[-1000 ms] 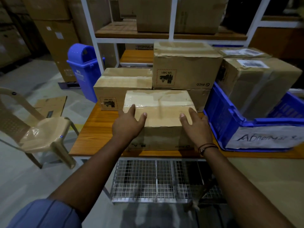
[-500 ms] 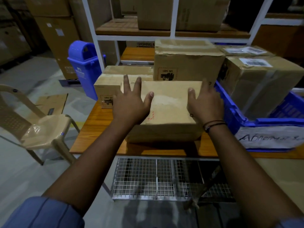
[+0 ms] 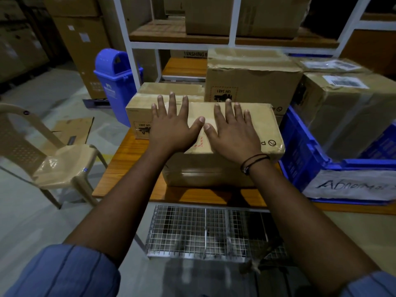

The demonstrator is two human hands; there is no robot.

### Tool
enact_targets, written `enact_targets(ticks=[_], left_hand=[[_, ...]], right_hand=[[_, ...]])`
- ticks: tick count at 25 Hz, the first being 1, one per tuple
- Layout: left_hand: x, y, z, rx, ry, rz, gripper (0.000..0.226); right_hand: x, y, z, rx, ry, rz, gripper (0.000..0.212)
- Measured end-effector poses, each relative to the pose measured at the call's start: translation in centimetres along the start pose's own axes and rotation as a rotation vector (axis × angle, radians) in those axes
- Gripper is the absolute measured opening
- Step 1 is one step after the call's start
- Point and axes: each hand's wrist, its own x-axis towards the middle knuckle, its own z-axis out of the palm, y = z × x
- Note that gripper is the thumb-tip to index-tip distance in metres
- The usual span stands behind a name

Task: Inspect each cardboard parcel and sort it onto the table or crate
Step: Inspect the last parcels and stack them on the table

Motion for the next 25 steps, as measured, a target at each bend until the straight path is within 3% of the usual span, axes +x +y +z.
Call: enact_targets(ticks=[3,8,12,15,17,21,25], left_hand=[[0.3,0.0,-0.1,-0.014,-0.016,-0.001,0.088],[0.9,-0.5,-1.0,-0.122,-0.093,0.030,0.089],[-0.5,-0.7,-1.1,-0.292,0.007,-0.187,0.081],[-1.6,-0.7,-1.0,-0.593,0.057,-0.261,0.075],[-2.2,-0.7,-1.8,-0.726,0.137,-0.257,0.069],[-1.6,-0.9,-3.1,-0.747,0.466,-0.138,0.051],[-0.4,-0.8,-0.1,-0.665,0.340,-0.087,0.053]], right_hand=[[-0.1,1.6,-0.7,0.014,-0.033,0.020,0.073],[-1.3,3.0,-0.4,-0.018,0.015,0.263,0.082],[-1.2,4.3,-1.0,0.177,-0.011,0.502,0.093],[-1.7,7.2,-1.2,0.371,-0.042,0.476,0.094],[-2.0,8.2,-1.7,0.483,0.036,0.415,0.090],[-1.1,8.0,-1.9,0.607,0.437,0.379,0.070],[-0.1,7.4,1.4,0.527,0.430,0.395,0.075]])
